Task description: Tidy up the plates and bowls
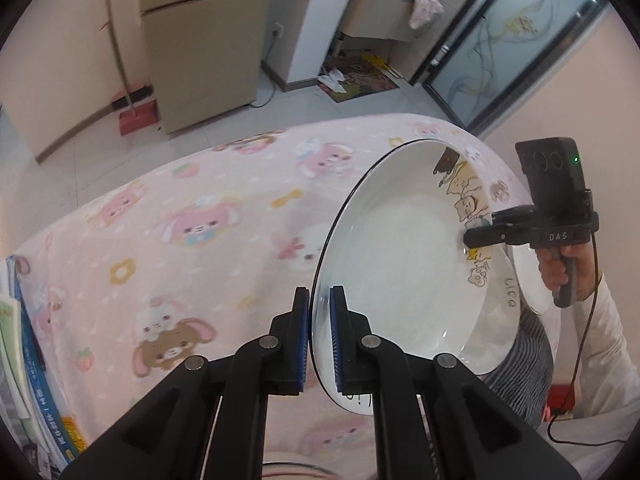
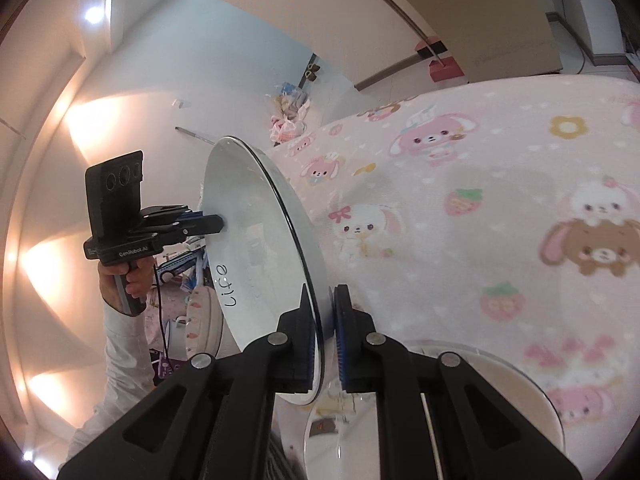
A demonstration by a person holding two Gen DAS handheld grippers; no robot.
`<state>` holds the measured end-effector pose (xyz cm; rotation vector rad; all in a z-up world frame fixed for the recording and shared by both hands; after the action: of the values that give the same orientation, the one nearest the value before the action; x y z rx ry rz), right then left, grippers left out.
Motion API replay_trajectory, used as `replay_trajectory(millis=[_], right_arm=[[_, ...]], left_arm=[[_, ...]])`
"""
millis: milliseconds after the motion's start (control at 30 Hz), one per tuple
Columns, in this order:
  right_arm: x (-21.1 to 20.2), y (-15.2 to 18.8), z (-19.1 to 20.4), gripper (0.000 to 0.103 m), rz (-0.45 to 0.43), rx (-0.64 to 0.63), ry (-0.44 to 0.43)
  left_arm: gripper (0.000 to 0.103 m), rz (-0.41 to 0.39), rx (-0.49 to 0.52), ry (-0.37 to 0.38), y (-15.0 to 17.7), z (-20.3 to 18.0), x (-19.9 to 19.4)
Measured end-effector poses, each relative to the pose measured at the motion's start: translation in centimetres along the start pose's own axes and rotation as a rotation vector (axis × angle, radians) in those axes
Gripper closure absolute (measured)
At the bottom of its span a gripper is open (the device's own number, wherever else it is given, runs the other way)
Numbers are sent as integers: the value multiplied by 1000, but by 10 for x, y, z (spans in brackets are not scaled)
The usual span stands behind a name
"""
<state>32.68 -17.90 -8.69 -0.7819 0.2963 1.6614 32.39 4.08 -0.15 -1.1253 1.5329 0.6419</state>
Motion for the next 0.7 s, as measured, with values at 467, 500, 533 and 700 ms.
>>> replay_trajectory(millis=[467, 500, 533, 700], right_arm=[[-67, 68, -42, 93, -53, 101, -14], [-68, 72, -44, 93, -50, 105, -9], [-68, 73, -47, 93, -51, 112, -9], [-66, 74, -56, 93, -51, 136, -9]], left_arm=[[93, 95, 131, 1, -9, -123, 67], [93, 101, 134, 4, -9, -127, 71], [93, 107, 141, 7, -7, -128, 75], [93, 150, 166, 0, -10, -140, 91]])
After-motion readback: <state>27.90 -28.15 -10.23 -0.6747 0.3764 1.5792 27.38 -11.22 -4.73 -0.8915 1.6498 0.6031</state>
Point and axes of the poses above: each gripper's, at about its wrist camera, not at the fingertips, and x roughly the way its jaws point, z to its left, y to its underside, the point moved 5 cm from there along x, roughly the way its jaws point, and after that the axes turned 11 degrees about z, right-handed, at the moved point
